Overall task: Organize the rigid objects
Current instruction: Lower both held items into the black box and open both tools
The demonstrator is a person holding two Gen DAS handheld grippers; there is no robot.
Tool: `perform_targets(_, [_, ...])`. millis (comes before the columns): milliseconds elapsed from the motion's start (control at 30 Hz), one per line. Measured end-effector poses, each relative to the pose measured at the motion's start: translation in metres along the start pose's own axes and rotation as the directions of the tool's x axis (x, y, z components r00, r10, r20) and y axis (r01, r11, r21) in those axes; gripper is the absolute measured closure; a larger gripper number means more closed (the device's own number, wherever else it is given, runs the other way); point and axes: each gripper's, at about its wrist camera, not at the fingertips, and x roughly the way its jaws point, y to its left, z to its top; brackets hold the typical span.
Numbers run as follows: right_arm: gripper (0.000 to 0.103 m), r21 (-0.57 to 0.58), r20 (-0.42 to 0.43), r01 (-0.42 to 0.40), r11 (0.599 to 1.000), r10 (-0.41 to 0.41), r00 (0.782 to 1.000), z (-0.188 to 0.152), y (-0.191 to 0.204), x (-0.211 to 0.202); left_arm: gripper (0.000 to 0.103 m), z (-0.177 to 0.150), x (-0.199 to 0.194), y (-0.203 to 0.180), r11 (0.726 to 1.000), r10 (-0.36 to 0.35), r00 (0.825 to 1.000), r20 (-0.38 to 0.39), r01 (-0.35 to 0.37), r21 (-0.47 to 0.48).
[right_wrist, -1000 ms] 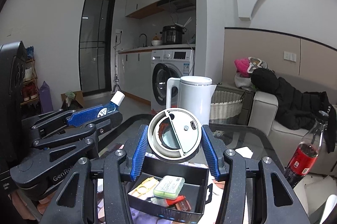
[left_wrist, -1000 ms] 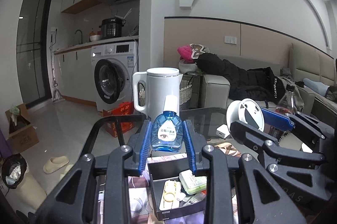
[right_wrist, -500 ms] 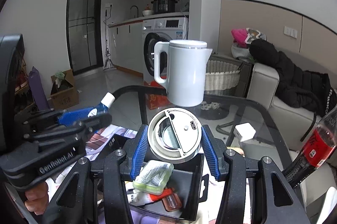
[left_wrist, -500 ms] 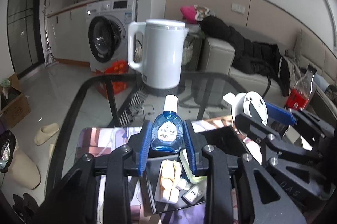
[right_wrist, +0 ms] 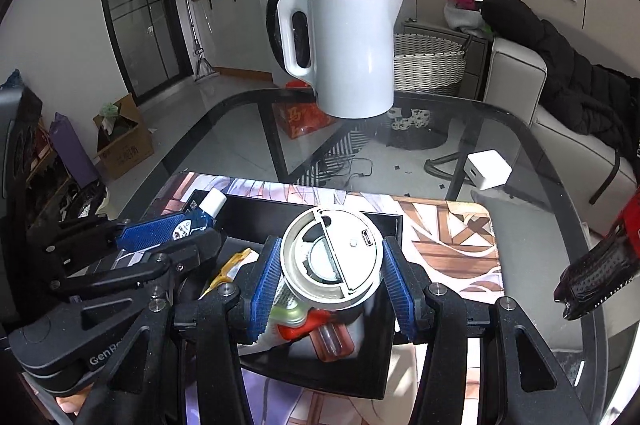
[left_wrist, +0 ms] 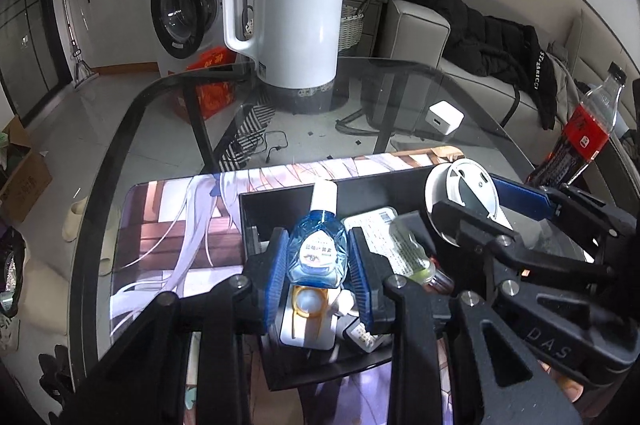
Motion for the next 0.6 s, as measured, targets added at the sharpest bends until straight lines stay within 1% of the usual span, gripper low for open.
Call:
perform_targets(133, [0.053, -0.001, -0.033, -0.002, 1.000, 0.002, 0.999, -0.003, 0.000, 0.006, 0.074, -0.004, 0.003, -0.001, 1.000, -0.002, 1.000, -0.031, 0.003, 0.013])
perform_targets(200, [0.053, 0.008, -0.066, -0.001, 1.000, 0.001, 0.998, -0.005, -0.001, 0.012, 0.074, -0.005, 0.005, 0.000, 1.000, 0.001, 0.999, -0.048, 0.000, 0.017])
perform_targets(300, [0.053, 0.013, -0.100, -0.015, 1.000, 0.016, 0.995, -0.008, -0.002, 0.018, 0.074, -0.006, 0.010, 0.002, 1.000, -0.005, 0.996, -0.086, 0.006, 0.009])
perform_targets(333, [0.053, 0.005, -0.102, -0.007, 1.000, 0.008, 0.995, -0.009, 0.000, 0.018, 0.074, -0.007, 0.012, 0.003, 1.000, -0.006, 0.995, -0.099, 0.007, 0.009])
perform_targets(433, [0.053, 0.003, -0.105, -0.001, 1.000, 0.001, 0.994, -0.010, 0.001, 0.018, 0.074, -0.009, 0.012, 0.001, 1.000, -0.008, 0.994, -0.108, 0.011, 0.027])
perform_targets(600, [0.052, 0.014, -0.113, -0.008, 1.000, 0.010, 0.993, -0.010, -0.001, 0.017, 0.073, -0.010, 0.011, 0.001, 1.000, -0.014, 0.994, -0.107, 0.017, 0.023])
